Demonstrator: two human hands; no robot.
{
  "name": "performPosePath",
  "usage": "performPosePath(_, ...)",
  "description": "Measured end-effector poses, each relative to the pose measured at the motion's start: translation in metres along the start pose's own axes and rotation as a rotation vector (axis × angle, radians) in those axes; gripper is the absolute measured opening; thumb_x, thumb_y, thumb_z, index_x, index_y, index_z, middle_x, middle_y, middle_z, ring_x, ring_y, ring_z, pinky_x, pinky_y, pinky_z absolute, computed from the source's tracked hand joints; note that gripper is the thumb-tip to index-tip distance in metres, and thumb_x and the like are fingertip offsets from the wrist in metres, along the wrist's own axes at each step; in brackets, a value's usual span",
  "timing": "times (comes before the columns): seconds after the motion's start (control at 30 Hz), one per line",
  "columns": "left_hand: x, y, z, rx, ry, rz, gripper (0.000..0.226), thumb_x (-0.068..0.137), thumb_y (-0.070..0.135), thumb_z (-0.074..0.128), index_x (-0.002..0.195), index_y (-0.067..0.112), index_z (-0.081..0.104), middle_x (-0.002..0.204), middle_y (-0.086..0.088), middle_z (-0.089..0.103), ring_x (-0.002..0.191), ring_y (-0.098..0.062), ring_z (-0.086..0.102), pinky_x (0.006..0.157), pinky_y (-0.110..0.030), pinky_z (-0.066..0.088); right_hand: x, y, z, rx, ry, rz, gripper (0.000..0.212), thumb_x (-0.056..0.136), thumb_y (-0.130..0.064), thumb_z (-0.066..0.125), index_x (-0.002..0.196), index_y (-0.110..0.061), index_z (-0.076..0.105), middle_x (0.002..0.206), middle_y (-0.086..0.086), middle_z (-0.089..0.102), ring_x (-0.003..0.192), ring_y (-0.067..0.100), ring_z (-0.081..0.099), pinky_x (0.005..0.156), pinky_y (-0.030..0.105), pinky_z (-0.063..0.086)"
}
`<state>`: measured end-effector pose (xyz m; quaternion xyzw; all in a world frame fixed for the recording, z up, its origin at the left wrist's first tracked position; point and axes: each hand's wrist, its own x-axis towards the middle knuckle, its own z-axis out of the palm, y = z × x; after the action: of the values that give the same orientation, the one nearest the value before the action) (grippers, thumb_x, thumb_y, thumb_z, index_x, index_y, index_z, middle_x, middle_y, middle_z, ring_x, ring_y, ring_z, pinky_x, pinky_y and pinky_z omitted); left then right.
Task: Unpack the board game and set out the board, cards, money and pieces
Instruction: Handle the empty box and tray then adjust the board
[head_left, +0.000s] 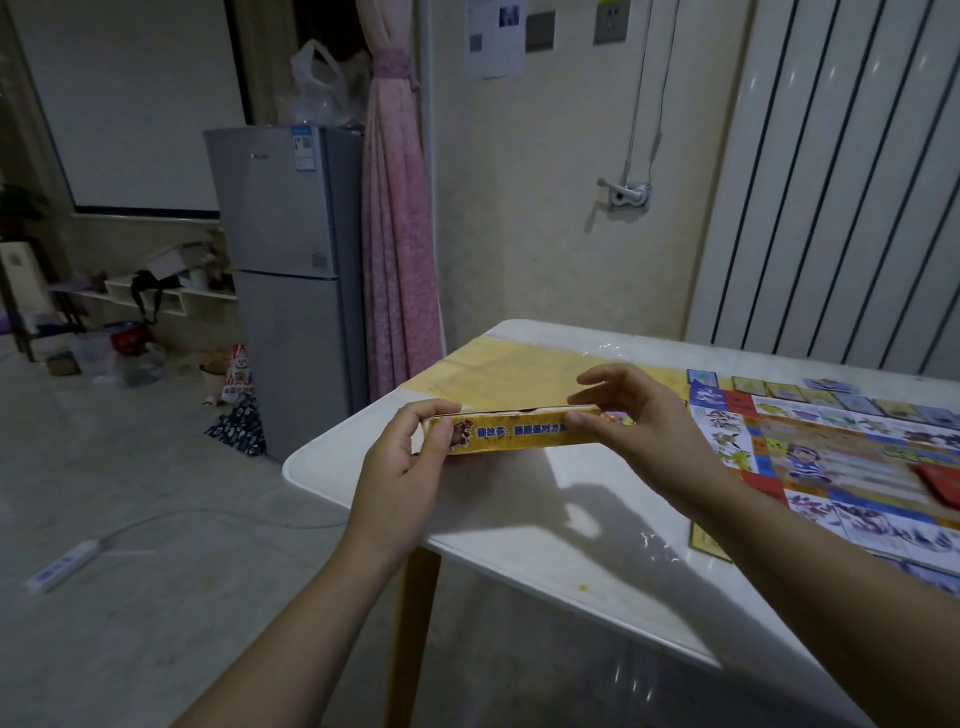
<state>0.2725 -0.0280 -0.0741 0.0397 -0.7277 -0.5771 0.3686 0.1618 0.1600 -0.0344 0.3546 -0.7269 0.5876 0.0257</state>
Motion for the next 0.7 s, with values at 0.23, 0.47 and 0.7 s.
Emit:
performPosePath(0.23, -0.003, 0.001, 0.0, -0.078, -0.041, -0.074, 0.013, 0.093, 0.017, 0.052, 0.098, 0.022, 0.063, 0.094, 0.01, 0.069, 0.091, -0.013, 0.067, 0.078, -0.024, 0.054, -0.002, 0.006, 0.003, 0.336, -0.249, 0.312, 0.038, 0.073, -0.033, 0.062, 0.11, -0.024, 0.064, 0.11, 0.009, 0.061, 0.11, 0.017, 0.06, 0.084, 0.047, 0.055)
performPosePath(0.47, -0.008, -0.002, 0.014, -0.193, -0.092, -0.136, 0.01, 0.091, 0.006, 0.056, 0.098, 0.012, 0.059, 0.121, -0.022, 0.054, 0.068, -0.014, 0.068, 0.059, -0.014, 0.051, -0.003, 0.012, 0.016, 0.378, -0.063, 0.232, 0.013, 0.087, -0.001, 0.058, 0.086, -0.009, 0.068, 0.099, -0.006, 0.061, 0.086, 0.007, 0.068, 0.08, 0.022, 0.056)
performPosePath(0.7, -0.01, -0.005, 0.017, -0.218, 0.034, 0.016, 0.014, 0.086, -0.003, 0.058, 0.085, 0.01, 0.065, 0.103, -0.005, 0.055, 0.086, -0.012, 0.064, 0.061, -0.022, 0.056, -0.01, 0.007, 0.022, 0.19, 0.049, 0.201, 0.011, 0.081, -0.006, 0.068, 0.08, -0.016, 0.073, 0.121, 0.004, 0.062, 0.1, 0.011, 0.064, 0.085, 0.027, 0.055)
